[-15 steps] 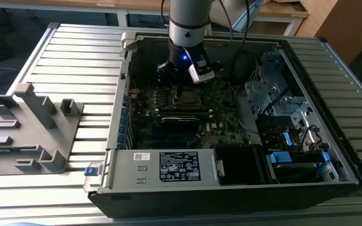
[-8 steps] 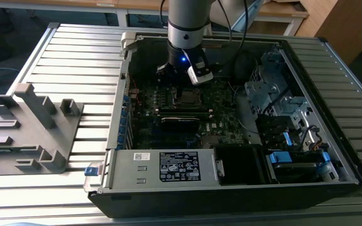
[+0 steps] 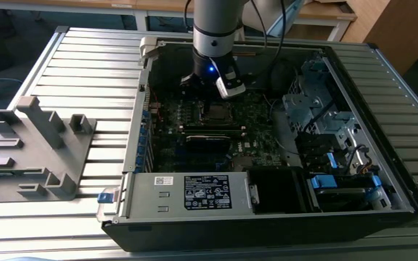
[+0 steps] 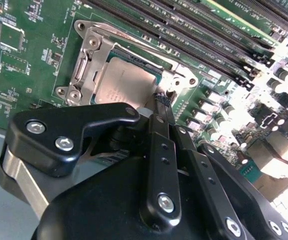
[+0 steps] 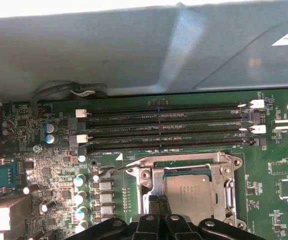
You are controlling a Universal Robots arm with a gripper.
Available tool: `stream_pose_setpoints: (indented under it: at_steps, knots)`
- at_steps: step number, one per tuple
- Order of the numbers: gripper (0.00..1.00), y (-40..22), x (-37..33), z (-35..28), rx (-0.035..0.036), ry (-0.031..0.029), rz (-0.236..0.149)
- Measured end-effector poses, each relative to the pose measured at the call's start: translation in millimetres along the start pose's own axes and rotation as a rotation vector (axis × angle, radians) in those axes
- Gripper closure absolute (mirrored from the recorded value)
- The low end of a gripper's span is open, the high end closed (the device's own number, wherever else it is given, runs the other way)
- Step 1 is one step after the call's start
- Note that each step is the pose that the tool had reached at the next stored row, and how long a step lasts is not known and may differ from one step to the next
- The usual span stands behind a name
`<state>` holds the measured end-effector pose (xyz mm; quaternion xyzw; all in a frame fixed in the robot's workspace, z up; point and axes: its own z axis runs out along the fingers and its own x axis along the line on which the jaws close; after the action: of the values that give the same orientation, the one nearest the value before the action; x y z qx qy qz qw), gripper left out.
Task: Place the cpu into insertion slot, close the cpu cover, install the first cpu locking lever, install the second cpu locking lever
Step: 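Close the cpu cover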
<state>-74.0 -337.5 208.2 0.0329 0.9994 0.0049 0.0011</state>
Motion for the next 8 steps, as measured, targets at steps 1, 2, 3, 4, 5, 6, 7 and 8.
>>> stream_pose_setpoints:
  at_steps: [1, 2, 3, 4, 5, 6, 7, 8]
  knots:
    - [0.9, 0.0, 0.4, 0.4, 0.0001, 0.0, 0.0]
    - [0.9, 0.0, 0.9, 0.9, 0.0, -0.0001, 0.0]
    - [0.9, 0.0, 1.3, 1.7, 0.0, 0.0, 0.0]
    - [0.9, -0.1, 1.7, 2.5, 0.0001, 0.0, 0.0]
    - [0.9, -0.1, 1.9, 3.4, 0.0001, -0.0001, 0.0]
    - [0.9, -0.2, 2.1, 4.1, 0.0, 0.0, 0.0]
    - [0.9, -0.2, 2.3, 4.4, 0.0002, 0.0, 0.0]
    - [0.9, -0.2, 2.3, 4.4, 0.0003, 0.0001, 0.0]
